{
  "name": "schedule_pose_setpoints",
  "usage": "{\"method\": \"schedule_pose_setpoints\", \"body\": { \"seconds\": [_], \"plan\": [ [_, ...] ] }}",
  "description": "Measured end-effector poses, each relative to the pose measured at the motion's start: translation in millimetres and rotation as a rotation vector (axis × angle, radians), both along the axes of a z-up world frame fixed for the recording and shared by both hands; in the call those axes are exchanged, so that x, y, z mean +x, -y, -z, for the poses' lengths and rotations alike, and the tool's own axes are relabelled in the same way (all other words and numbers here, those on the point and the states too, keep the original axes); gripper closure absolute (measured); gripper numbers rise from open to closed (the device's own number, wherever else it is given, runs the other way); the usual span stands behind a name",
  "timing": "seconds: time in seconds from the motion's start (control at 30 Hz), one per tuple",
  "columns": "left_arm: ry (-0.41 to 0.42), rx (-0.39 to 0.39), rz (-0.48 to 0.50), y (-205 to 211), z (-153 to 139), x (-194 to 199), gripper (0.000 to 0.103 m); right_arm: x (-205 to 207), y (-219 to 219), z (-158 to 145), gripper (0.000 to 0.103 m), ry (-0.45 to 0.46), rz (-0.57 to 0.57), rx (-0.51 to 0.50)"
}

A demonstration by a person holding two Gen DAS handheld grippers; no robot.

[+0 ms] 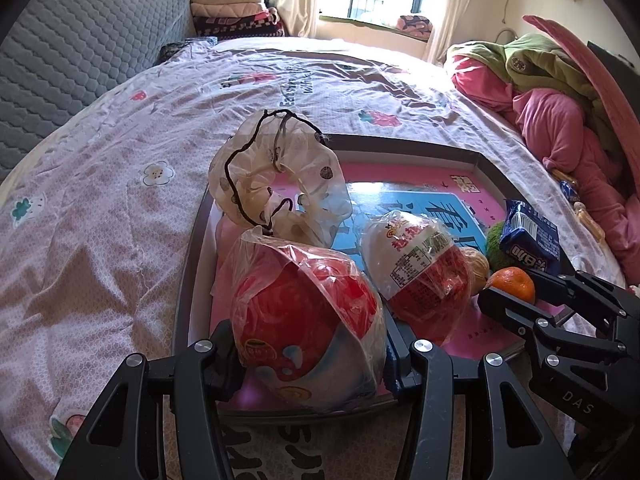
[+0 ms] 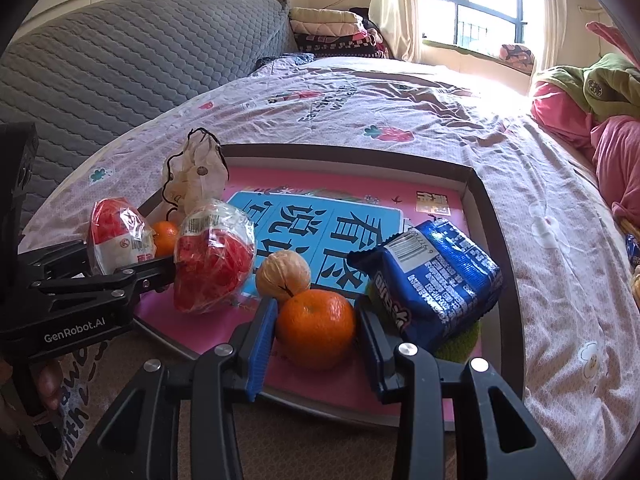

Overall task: Organize objects
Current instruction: 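Lower the bagged ball into the tray with the left tool while the right tool lowers the orange, then open the left tool to release the bagged ball while the right tool releases the orange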

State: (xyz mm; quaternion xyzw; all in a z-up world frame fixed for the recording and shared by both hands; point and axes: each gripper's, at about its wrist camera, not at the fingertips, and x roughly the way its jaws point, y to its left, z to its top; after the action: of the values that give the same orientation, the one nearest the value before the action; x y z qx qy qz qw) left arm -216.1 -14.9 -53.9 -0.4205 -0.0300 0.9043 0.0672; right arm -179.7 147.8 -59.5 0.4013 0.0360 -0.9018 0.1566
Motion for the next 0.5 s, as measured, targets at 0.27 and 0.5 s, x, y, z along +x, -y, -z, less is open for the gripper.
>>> {"method": "schedule_pose_setpoints", "body": {
  "seconds": [0.27, 0.5],
  "plan": [
    [-0.01, -0.004, -0.009, 1.5, -3.6, 0.6, 0.048, 1.2, 1.2, -1.7, 0.061, -0.004, 0.006, 0.003],
    [-0.005, -0.007, -0.011, 1.6, -5.2, 0.2, 0.045, 2.8, 1.0, -3.2, 0.056, -0.004, 0.008, -0.003]
  ]
}}
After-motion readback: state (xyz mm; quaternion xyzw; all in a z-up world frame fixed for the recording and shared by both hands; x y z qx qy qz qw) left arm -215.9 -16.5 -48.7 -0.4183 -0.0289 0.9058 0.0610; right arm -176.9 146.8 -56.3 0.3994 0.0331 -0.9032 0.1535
